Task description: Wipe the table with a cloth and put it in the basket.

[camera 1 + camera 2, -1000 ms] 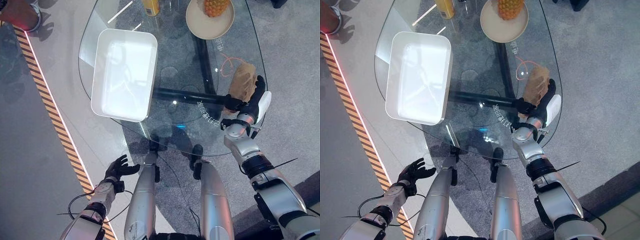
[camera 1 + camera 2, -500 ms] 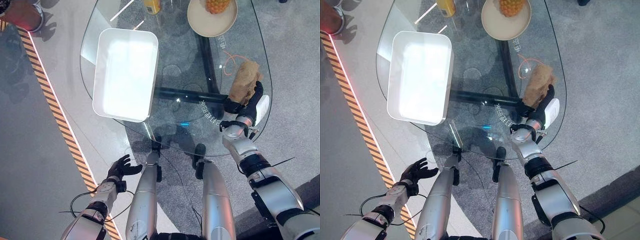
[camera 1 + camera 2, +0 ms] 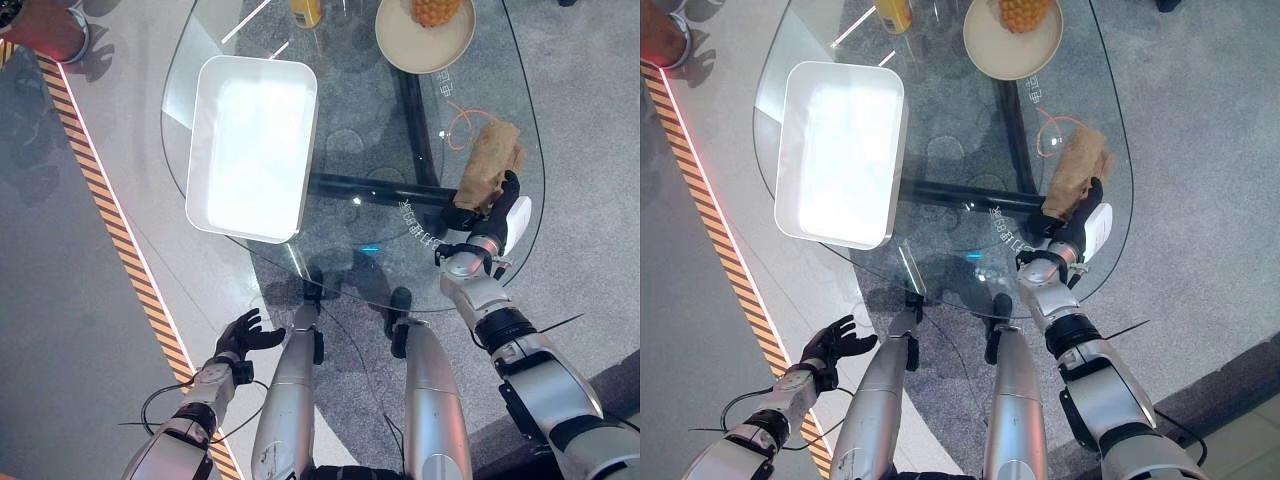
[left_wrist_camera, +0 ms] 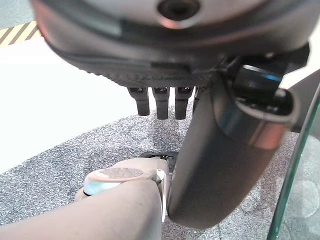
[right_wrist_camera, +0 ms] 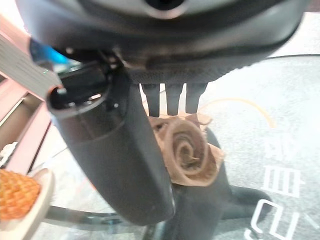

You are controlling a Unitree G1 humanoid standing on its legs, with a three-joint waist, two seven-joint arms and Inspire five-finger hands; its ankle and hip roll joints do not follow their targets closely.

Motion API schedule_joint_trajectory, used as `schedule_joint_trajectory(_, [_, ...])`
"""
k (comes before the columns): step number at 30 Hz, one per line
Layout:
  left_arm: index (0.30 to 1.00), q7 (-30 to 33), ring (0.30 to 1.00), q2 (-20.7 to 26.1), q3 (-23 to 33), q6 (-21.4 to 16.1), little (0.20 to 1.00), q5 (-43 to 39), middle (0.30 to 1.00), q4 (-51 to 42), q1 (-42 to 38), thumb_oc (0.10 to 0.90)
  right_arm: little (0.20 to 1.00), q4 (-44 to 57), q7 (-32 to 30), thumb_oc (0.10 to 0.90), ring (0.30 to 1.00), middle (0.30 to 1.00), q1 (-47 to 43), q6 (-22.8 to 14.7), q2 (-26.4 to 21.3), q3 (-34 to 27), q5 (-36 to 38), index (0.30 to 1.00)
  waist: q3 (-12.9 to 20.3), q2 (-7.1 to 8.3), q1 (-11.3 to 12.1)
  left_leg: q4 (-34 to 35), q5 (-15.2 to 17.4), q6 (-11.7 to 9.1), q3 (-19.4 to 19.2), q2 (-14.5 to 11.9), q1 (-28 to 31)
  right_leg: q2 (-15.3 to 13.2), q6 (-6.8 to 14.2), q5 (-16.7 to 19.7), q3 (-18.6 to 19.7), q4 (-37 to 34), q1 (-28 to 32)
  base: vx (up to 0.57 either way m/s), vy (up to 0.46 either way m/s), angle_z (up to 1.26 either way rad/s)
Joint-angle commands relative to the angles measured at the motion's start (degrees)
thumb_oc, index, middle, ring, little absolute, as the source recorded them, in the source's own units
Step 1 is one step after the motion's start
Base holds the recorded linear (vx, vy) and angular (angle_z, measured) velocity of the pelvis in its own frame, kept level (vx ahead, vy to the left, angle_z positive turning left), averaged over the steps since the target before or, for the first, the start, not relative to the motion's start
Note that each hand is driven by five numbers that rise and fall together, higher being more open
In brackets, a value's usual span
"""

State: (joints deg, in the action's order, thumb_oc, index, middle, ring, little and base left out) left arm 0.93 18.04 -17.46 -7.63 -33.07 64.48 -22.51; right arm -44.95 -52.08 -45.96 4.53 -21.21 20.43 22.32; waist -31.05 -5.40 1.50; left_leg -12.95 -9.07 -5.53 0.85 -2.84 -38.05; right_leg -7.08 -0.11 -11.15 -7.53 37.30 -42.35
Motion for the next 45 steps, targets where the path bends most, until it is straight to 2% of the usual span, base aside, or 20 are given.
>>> schedule_joint_trajectory(1, [0.900,1.62,0.900,-1.93,-1.25,-0.09,0.900,-1.65,0.900,1.54,0.69,0.800,0.900,0.27,-1.58,0.800,0.900,0.900,-3.44,-2.12,-2.84,0.89,1.65,0.900,1.25,-1.97,0.31,-7.59,8.69,3.50,-4.07,4.35,0.21,2.13,1.11,6.63,0.54,-9.80,0.74,0.00,0.000,0.00])
schedule_joint_trajectory(8, [0.900,1.60,0.900,-2.30,-1.70,-0.18,0.900,-1.93,0.900,2.11,0.22,0.800,0.900,-5.06,0.60,0.800,0.900,0.900,-4.93,-3.84,-2.28,-0.44,5.00,0.900,1.25,-2.57,0.61,-7.19,8.39,3.64,-3.96,4.61,0.41,2.23,1.01,6.66,0.56,-9.86,0.74,0.00,0.000,0.00])
schedule_joint_trajectory(18, [0.900,1.75,0.900,-2.55,-2.36,0.20,0.900,-1.98,0.900,2.26,-0.54,0.800,0.900,-8.87,2.54,0.800,0.900,0.900,-7.10,-3.57,-2.78,-0.89,5.22,0.900,1.25,-2.90,0.90,-6.96,8.16,3.63,-3.94,4.74,0.57,2.12,1.21,6.93,0.42,-10.05,0.82,0.00,0.000,0.00])
schedule_joint_trajectory(21, [0.900,1.88,0.900,-2.66,-2.54,0.05,0.900,-2.09,0.900,2.65,-0.72,0.800,0.634,-10.18,3.23,0.534,0.672,0.672,-8.21,-2.81,-3.32,-0.85,4.90,0.672,1.25,-2.97,0.99,-6.78,8.10,3.63,-3.89,4.71,0.59,2.16,1.27,6.96,0.44,-10.13,0.76,0.00,0.000,0.00])
schedule_joint_trajectory(22, [0.900,1.83,0.900,-2.64,-2.64,0.06,0.900,-2.19,0.900,2.63,-0.77,0.800,0.288,-10.96,3.68,0.188,0.375,0.375,-8.70,-2.36,-3.50,-0.86,4.73,0.375,1.25,-3.08,1.09,-6.83,8.09,3.65,-3.86,4.72,0.50,2.14,1.29,6.95,0.42,-10.04,0.66,0.00,0.000,0.00])
schedule_joint_trajectory(23, [0.900,1.84,0.900,-2.65,-2.61,0.13,0.900,-2.11,0.900,2.64,-0.87,0.800,0.200,-11.66,3.89,0.100,0.300,0.300,-9.03,-2.18,-3.53,-0.83,4.62,0.300,1.25,-3.12,1.19,-6.84,8.08,3.67,-3.80,4.74,0.43,2.13,1.31,6.95,0.37,-10.00,0.60,0.00,0.000,0.00])
schedule_joint_trajectory(41, [0.900,2.18,0.900,-2.49,-3.12,0.74,0.900,-2.09,0.900,1.99,-1.50,0.800,0.200,-14.57,4.81,0.100,0.300,0.300,-10.59,-2.22,-4.24,-0.26,3.00,0.300,1.25,-2.94,1.73,-6.63,8.07,3.87,-3.58,4.83,0.21,2.20,1.62,7.10,-0.02,-10.17,0.58,0.00,-0.001,0.00])
schedule_joint_trajectory(45, [0.900,2.35,0.900,-2.36,-3.33,0.83,0.900,-2.32,0.900,1.74,-1.55,0.800,0.200,-14.05,4.52,0.100,0.300,0.300,-10.87,-2.48,-4.54,0.35,0.79,0.300,1.25,-2.88,1.72,-6.48,8.02,3.92,-3.51,4.92,0.16,2.34,1.68,7.25,-0.11,-10.36,0.50,-0.01,-0.006,0.03])
